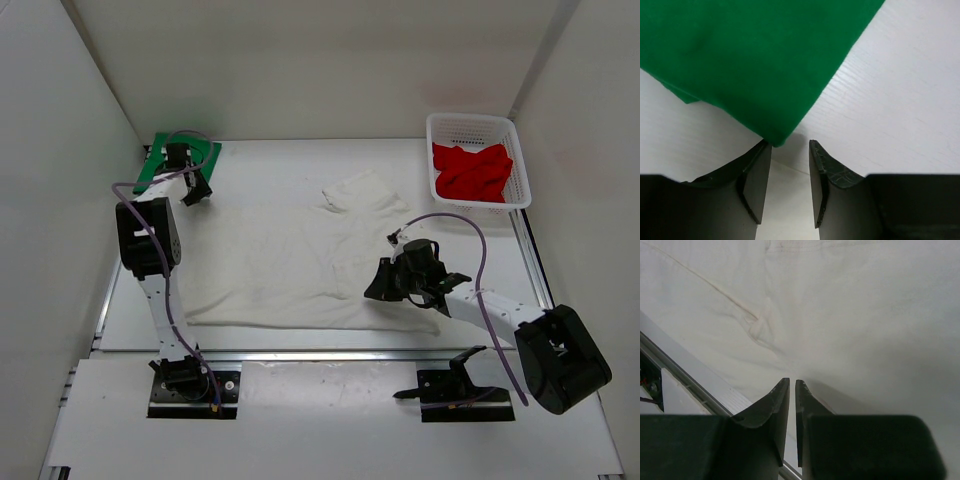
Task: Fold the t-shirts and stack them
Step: Grap the side of the flattened tshirt furthest away from the robot with both arms
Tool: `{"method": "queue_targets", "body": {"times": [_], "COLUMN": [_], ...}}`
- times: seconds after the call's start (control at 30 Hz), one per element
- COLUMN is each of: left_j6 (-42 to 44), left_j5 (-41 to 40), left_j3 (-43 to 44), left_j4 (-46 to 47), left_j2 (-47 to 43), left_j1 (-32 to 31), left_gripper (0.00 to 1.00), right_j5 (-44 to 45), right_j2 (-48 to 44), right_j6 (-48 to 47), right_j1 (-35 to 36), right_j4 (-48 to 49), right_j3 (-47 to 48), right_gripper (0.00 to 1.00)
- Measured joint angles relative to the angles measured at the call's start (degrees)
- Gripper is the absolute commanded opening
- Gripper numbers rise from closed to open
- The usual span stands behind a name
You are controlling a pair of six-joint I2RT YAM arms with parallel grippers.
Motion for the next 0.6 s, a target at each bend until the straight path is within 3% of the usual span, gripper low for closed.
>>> {"method": "queue_targets", "body": {"times": [0.43,0.6], "left_j6": [0.9,0.7], "left_j5": [-1.7,-1.7], "left_j3": [-6.1,-7.0], "left_j4": [3.2,4.1], "left_j2": [-2.4,-2.9], "left_j1": [0.2,0.7], "left_gripper": [0.49,0.40], "right_j5": [-0.5,-0.6], "right_j2": [0.2,0.2], "right_j6": [0.0,0.0], "right_j1": [0.2,0.0], "right_j4": [1.0,1.0], "right_j3": [0.0,0.0], "right_gripper": [0.09,0.09]}}
